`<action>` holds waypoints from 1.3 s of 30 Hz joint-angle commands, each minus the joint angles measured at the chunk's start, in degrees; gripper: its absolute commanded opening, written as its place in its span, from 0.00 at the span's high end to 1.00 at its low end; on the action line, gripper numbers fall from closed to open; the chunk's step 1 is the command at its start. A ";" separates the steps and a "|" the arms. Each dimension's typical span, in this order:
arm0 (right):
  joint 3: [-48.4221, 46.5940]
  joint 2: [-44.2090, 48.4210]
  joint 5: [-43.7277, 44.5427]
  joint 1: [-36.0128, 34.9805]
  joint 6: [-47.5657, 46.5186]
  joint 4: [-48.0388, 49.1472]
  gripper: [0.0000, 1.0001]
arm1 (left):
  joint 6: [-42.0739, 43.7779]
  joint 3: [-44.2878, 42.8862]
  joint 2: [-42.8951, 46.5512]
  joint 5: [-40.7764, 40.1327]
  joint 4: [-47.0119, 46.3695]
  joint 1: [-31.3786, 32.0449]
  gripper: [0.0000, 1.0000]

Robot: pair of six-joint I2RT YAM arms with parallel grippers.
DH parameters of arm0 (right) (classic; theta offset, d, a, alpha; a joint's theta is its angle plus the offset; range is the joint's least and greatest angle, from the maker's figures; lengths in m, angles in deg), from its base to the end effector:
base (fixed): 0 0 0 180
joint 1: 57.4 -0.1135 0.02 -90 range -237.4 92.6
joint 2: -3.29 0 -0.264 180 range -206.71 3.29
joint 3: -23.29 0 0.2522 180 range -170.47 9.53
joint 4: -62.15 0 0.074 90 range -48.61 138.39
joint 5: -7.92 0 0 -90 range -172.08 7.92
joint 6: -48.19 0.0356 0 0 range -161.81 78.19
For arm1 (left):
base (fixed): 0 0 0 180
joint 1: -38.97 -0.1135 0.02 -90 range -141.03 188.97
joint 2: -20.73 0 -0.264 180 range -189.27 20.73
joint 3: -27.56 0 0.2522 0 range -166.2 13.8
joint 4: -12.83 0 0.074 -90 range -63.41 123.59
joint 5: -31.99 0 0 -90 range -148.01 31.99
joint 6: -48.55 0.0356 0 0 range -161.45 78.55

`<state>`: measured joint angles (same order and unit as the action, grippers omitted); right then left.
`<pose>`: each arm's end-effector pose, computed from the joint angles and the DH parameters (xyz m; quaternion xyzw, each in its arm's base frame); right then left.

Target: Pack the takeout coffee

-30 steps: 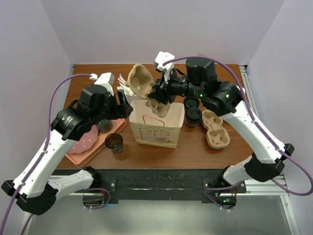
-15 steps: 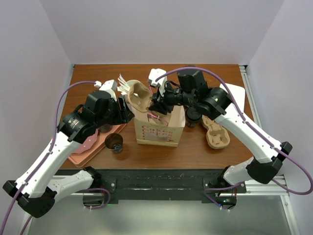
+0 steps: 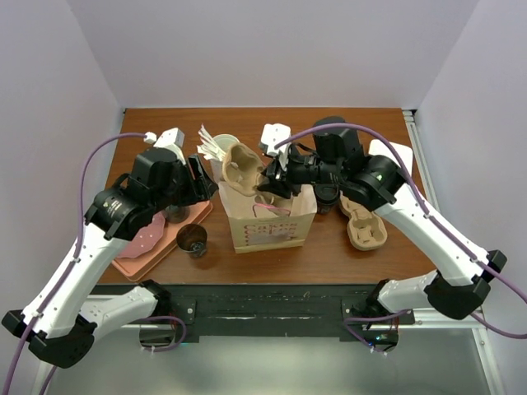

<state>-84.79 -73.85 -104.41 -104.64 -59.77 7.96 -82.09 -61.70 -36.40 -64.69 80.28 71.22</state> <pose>0.1773 0.2117 0.4583 -0.5311 0.6328 0.2929 0.4813 0.1540 -0.0923 0.4061 -0.0916 0.8825 -0.2307 0.3996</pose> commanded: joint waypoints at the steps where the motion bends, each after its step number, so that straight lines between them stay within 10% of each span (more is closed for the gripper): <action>1: 2.03 2.70 -5.62 -0.30 -3.39 3.86 0.79 | -3.21 -1.40 0.26 2.98 -1.56 -0.61 0.40; 16: 5.99 4.11 -6.94 -0.22 -8.14 4.65 0.80 | -2.51 3.26 -2.90 10.80 -5.79 -0.79 0.55; 30: 3.80 4.46 -5.63 -0.30 -16.14 -2.73 0.82 | 3.20 0.80 -5.72 12.39 -8.95 -0.96 0.99; 39: 3.09 4.28 -5.18 -0.92 -16.16 -4.32 0.84 | 9.00 0.09 -7.39 15.90 -10.44 -1.75 1.00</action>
<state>-80.25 -70.53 -109.55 -104.99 -75.51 4.57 -77.24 -59.43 -43.44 -51.75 72.76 70.41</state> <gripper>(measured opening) 0.367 0.018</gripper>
